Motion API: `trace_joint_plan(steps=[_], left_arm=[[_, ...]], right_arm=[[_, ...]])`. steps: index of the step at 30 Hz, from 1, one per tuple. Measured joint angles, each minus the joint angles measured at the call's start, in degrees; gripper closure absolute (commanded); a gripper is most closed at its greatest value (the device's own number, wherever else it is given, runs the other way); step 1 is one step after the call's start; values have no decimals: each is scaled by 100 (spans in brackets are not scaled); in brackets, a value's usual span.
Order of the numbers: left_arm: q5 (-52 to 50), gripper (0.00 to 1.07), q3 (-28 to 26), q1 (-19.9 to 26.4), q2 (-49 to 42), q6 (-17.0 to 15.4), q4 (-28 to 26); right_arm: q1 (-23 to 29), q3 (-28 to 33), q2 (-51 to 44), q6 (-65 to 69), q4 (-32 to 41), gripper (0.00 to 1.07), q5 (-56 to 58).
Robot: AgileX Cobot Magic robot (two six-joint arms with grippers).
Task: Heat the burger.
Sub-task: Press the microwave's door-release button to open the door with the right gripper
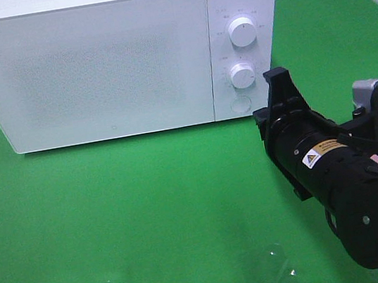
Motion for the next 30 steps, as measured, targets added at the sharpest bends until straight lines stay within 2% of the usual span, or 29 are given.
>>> trace_joint_plan(steps=[15,19,30], left_arm=[[0,9,0,0,0,0,0],[0,9,0,0,0,0,0],[0,9,0,0,0,0,0]], right_arm=[[-57,-40,527,871,-52,107,63],[-424,-338,716,951,-407,107,206],[-859,-837,1008,951,-710,107,584]])
